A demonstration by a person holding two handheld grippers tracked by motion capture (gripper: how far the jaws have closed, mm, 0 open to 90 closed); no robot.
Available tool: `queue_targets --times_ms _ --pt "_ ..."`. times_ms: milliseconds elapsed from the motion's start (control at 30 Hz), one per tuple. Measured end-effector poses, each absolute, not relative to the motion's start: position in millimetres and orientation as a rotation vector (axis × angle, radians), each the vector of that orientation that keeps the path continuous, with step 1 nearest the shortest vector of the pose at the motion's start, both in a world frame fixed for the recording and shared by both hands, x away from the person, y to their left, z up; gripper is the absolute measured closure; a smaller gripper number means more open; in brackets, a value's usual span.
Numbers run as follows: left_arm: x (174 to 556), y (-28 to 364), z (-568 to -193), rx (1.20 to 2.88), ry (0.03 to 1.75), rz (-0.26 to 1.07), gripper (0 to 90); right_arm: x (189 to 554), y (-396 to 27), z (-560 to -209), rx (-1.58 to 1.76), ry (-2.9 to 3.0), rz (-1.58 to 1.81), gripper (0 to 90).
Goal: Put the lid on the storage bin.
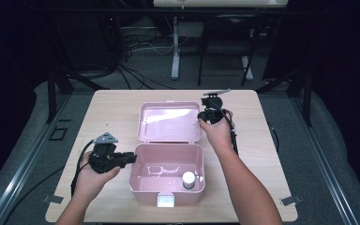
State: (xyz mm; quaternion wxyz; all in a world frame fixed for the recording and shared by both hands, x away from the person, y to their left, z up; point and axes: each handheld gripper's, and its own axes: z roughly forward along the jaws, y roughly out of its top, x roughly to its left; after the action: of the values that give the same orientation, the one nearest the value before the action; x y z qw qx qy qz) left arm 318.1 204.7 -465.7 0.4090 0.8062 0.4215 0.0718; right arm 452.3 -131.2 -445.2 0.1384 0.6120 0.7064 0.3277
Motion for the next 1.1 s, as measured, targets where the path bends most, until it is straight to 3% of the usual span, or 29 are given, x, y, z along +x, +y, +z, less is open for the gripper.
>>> queue_targets --times_ms 1100 --pt "318.4 205.4 -465.4 2.034 1.064 0.171 77.3 432.4 -132.3 -425.7 1.661 2.002 1.02 86.8"
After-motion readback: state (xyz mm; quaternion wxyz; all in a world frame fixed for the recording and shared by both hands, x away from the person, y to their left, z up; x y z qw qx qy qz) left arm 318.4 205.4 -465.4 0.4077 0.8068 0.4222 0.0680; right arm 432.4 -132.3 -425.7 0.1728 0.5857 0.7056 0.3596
